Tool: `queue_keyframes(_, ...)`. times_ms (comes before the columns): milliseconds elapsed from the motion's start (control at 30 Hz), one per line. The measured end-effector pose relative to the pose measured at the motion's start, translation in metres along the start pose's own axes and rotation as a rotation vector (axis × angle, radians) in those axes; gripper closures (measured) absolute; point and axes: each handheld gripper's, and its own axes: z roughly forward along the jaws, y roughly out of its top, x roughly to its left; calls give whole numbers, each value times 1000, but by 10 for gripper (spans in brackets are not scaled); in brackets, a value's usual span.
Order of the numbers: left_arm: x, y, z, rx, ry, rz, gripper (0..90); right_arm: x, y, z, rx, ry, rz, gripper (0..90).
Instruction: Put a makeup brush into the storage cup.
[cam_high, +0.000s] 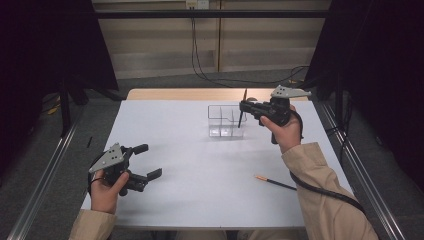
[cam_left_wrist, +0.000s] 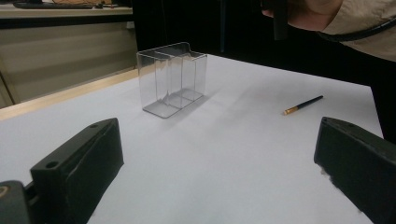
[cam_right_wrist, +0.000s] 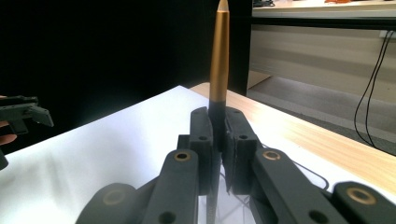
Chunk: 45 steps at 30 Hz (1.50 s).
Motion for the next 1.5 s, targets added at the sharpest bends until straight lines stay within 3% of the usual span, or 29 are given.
queue_keyframes(400,1,-1,-1,-6,4,-5,11,-10,5,3,-4,-37,-5,832)
queue_keyframes(1500,3,-2,1,-3,-8,-1,11,-19,16,25,-9,-108,-42,832)
